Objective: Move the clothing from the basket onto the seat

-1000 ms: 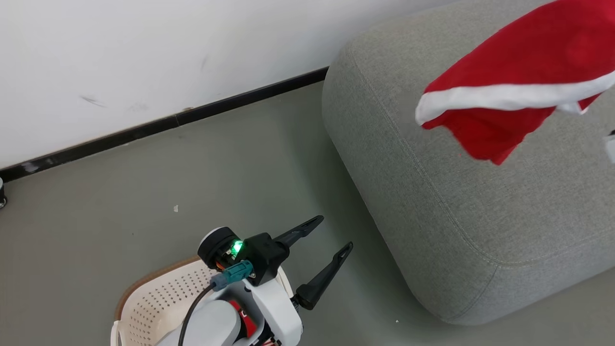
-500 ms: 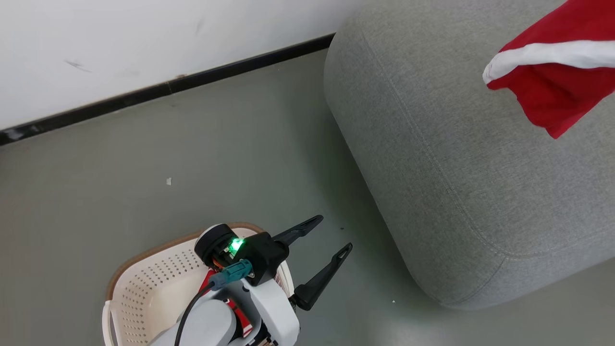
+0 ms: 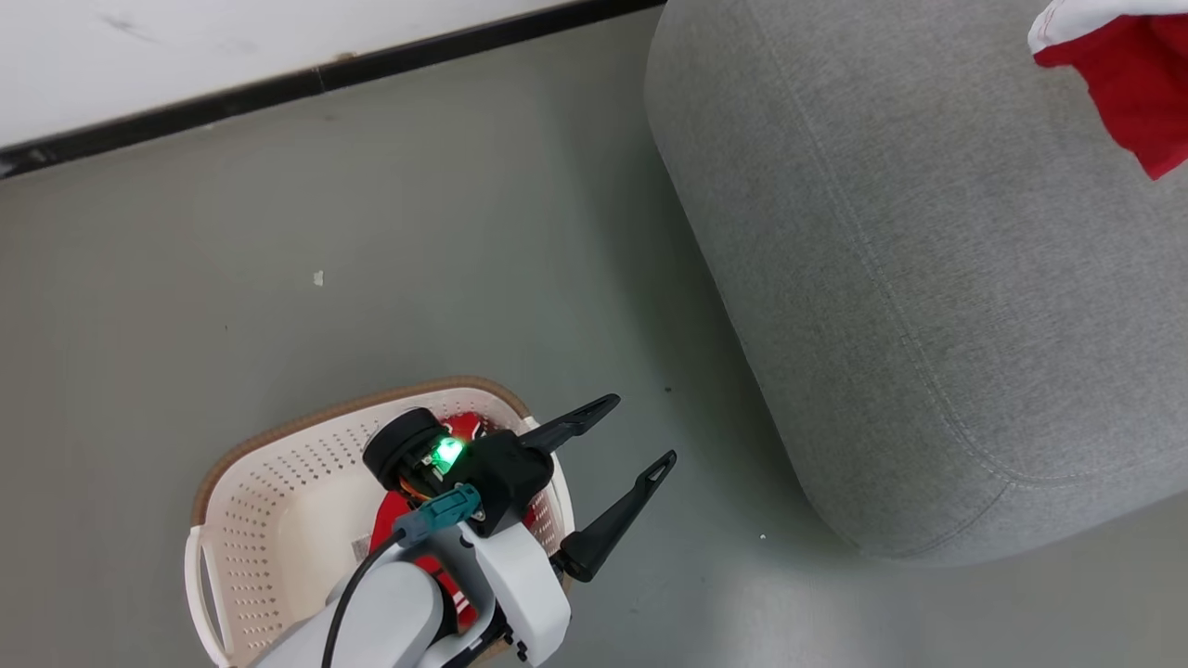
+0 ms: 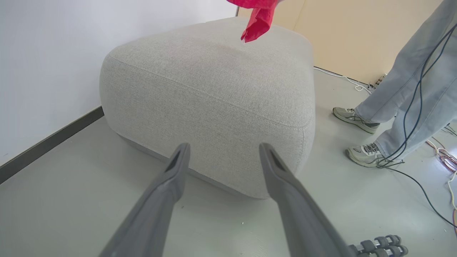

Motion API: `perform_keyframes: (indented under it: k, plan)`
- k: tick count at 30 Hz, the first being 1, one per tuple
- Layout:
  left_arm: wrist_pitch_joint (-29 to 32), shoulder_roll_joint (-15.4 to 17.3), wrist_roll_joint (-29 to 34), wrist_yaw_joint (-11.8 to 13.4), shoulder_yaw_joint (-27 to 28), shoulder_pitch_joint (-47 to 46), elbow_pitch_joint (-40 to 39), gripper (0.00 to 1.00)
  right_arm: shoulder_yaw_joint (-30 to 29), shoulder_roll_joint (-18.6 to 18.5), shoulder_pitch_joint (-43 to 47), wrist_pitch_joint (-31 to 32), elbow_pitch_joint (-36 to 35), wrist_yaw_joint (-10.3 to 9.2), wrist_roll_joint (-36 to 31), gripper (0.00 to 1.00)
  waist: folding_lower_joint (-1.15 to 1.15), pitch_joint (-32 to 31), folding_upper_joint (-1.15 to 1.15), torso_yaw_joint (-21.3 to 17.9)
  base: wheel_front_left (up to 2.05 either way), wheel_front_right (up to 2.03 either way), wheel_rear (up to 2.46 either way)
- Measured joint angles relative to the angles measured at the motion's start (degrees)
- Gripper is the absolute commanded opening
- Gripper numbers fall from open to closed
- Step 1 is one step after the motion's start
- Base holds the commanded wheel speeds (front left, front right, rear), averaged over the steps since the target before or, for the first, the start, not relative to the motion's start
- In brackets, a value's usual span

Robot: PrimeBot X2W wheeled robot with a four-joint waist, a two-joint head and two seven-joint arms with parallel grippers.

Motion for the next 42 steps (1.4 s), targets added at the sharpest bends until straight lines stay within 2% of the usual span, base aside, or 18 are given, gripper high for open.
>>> perform_keyframes:
  k: [7,13,21,27,42]
  plan:
    - [0.99,1.22,1.12,0.00,0.47,-1.43,-1.49,1.00,0.30,0.24,-0.43,0.00,2.45,0.00,-0.11,0.00,0.00,3.26,0.00,0.85,0.00,0.00,0.00]
    - [1.25,1.48,1.52,0.00,0.78,-2.48,-2.56,1.00,0.09,1.91,-1.16,0.00,3.78,0.00,0.14,0.00,0.00,5.40,0.00,1.41,0.00,0.00,0.00]
    - [1.68,1.72,1.81,0.00,0.99,-4.33,-3.52,1.00,0.20,0.73,-3.91,0.01,6.71,0.01,1.16,0.00,0.00,8.44,0.00,2.16,0.00,0.00,0.00]
    - [1.68,2.10,2.01,0.00,1.30,-4.84,-3.76,1.00,-0.22,3.44,-3.45,0.00,7.33,0.01,0.36,0.00,0.00,10.09,0.00,2.44,0.00,0.00,0.00]
    - [0.88,3.14,2.03,-0.01,1.26,-6.15,-3.12,1.00,3.76,3.94,-0.01,0.09,17.58,0.00,-0.45,0.00,0.00,10.35,0.00,2.56,0.00,0.00,0.00]
